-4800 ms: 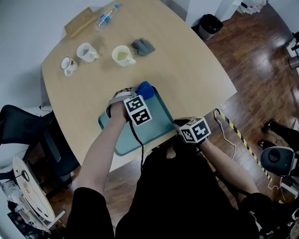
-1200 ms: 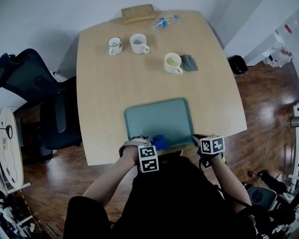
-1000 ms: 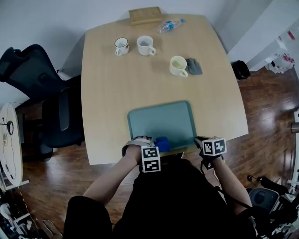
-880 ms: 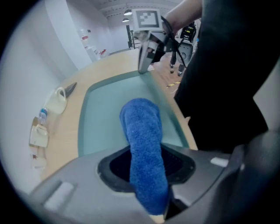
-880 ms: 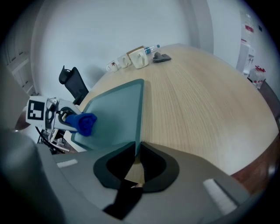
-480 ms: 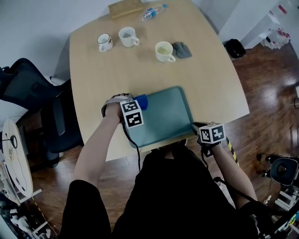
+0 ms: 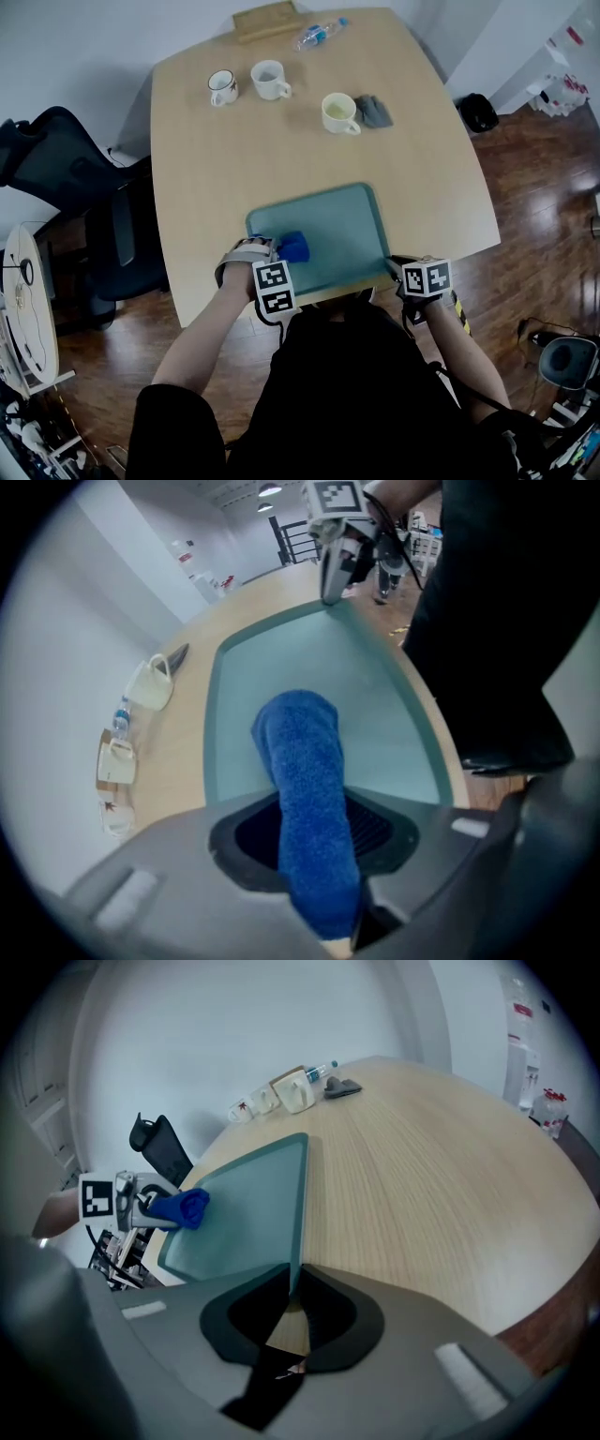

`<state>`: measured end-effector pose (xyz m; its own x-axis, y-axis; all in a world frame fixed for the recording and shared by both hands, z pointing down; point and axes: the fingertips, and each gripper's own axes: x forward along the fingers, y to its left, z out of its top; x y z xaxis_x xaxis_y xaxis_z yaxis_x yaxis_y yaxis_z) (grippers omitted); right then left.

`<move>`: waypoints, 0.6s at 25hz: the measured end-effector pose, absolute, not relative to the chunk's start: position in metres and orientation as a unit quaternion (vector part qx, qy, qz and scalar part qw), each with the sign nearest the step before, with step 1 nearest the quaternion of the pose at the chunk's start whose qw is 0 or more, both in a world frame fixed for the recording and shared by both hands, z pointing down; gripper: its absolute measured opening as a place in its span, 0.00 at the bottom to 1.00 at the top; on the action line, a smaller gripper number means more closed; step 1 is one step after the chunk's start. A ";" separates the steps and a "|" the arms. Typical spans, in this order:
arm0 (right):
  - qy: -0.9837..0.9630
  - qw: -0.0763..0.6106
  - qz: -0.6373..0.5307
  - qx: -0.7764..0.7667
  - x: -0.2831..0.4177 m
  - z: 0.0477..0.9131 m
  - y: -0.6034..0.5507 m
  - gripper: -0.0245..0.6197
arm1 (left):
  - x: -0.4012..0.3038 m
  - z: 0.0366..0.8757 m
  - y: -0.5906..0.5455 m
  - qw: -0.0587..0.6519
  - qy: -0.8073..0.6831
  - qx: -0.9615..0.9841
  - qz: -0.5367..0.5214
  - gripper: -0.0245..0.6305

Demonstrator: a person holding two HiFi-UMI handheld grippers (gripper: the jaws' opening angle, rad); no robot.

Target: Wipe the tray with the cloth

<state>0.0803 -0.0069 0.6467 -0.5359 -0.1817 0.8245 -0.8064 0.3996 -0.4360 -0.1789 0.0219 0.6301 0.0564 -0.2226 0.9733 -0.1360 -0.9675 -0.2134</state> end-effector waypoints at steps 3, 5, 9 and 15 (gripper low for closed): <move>-0.758 0.357 0.439 0.324 0.080 0.647 -0.008 0.10 | -0.160 0.630 0.063 0.048 0.100 -0.731 -0.674 0.26; -0.757 0.362 0.439 0.322 0.080 0.648 -0.009 0.10 | -0.150 0.631 0.082 0.064 0.091 -0.730 -0.675 0.26; -0.754 0.376 0.439 0.313 0.080 0.650 -0.009 0.10 | -0.143 0.631 0.097 0.072 0.101 -0.726 -0.676 0.26; -0.752 0.397 0.428 0.306 0.077 0.650 -0.008 0.11 | -0.149 0.620 0.087 0.002 0.179 -0.740 -0.648 0.26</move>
